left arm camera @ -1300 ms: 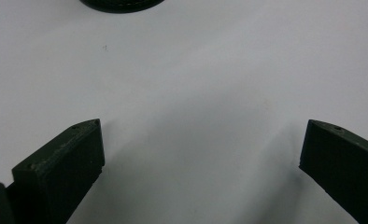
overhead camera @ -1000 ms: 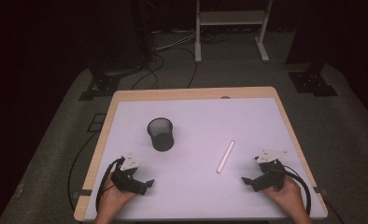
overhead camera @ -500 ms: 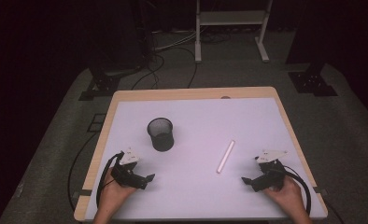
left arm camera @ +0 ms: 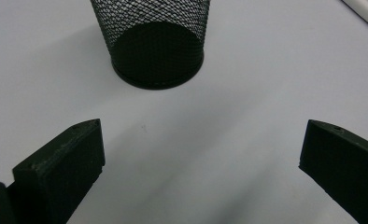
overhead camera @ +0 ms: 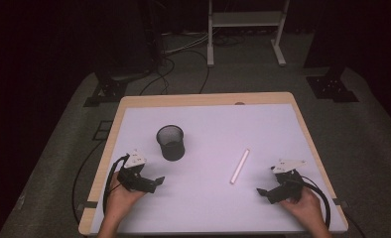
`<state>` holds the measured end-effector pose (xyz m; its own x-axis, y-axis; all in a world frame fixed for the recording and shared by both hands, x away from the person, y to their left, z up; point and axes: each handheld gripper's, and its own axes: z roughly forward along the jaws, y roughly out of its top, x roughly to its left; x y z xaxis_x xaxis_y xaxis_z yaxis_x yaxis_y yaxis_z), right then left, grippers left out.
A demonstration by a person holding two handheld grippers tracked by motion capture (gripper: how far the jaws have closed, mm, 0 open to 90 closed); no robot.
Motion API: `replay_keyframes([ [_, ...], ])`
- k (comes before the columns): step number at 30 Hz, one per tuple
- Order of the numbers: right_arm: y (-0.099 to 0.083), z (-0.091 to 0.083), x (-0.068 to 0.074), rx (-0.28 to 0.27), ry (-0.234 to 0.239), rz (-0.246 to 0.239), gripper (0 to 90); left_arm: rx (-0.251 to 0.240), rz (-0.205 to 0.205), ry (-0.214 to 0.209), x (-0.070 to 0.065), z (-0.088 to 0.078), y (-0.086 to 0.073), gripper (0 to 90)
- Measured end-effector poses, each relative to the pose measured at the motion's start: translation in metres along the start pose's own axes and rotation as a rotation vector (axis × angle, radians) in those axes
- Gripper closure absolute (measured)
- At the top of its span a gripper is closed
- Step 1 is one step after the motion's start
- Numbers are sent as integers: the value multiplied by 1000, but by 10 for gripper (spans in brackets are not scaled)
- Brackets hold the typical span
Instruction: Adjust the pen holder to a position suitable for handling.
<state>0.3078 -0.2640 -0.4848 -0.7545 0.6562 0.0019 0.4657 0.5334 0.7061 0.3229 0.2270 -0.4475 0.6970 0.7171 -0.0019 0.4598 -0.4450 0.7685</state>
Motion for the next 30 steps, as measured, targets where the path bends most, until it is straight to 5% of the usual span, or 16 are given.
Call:
replay_keyframes([
  [30, 0, 0, 0, 0, 0, -1, 0, -91, 13, 40, 19, 11, 36, 0],
])
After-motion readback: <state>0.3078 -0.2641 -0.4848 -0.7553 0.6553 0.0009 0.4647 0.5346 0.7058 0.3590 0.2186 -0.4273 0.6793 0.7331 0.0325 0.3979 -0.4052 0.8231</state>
